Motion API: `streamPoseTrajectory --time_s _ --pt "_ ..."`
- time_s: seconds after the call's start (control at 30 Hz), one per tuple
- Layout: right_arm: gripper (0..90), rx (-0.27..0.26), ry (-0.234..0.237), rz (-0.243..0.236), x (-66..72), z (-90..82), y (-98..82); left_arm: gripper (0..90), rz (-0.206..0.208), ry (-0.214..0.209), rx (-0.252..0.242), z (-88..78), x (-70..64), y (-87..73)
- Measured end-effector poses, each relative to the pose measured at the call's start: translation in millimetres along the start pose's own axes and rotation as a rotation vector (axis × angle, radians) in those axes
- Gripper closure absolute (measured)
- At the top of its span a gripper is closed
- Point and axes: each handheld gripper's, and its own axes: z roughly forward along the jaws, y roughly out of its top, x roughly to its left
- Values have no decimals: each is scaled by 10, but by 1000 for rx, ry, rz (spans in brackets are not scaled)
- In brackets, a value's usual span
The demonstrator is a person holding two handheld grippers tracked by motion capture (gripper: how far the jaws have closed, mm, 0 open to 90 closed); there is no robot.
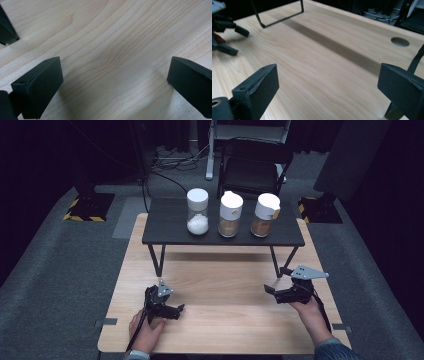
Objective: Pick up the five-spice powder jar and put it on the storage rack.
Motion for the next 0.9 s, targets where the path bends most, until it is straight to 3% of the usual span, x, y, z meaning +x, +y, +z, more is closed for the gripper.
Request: streamPoseTrajectory --time_s 0.47,0.9 --pt "35 53 -10 33 10 108 -272 2 -2 0 -1 1 -1 -1" --pt "35 157 -33 53 -4 239 -403 2 -2 0 -1 1 0 -1"
